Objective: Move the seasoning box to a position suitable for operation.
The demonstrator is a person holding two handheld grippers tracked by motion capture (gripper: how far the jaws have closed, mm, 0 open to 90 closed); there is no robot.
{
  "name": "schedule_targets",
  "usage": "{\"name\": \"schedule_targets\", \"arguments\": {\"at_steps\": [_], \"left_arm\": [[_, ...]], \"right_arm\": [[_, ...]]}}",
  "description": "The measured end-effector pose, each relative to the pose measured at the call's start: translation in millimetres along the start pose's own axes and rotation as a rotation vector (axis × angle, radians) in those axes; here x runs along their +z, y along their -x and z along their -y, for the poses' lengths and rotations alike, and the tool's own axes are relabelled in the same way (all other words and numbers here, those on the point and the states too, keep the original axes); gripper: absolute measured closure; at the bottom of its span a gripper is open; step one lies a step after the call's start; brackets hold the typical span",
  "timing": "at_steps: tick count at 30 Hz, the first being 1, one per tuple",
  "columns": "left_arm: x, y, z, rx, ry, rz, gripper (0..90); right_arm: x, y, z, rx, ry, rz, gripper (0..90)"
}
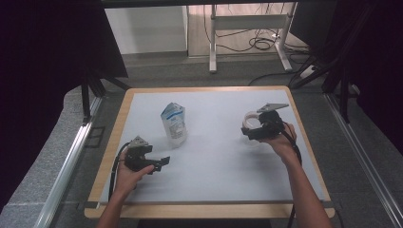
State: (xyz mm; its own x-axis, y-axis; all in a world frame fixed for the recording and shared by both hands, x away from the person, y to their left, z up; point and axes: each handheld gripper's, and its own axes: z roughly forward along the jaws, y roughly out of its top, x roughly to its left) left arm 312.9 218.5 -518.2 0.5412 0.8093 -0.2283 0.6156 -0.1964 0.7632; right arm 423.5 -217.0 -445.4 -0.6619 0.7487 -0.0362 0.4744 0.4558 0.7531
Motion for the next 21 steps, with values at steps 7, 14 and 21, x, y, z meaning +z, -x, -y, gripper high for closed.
{"name": "schedule_targets", "arguments": {"at_steps": [7,14,21], "left_arm": [[2.0,-0.1,1.0,-0.001,-0.006,-0.003,5.7],[2.4,-0.4,2.2,-0.002,-0.011,-0.007,5.7],[2.7,0.4,3.0,-0.002,-0.011,-0.012,5.8]], "right_arm": [[-3.7,-15.6,18.6,0.005,0.003,-0.022,11.1],[-6.7,-31.6,30.0,-0.017,0.01,-0.026,11.1],[-1.8,-38.1,39.6,-0.042,-0.008,-0.008,10.9]]}}
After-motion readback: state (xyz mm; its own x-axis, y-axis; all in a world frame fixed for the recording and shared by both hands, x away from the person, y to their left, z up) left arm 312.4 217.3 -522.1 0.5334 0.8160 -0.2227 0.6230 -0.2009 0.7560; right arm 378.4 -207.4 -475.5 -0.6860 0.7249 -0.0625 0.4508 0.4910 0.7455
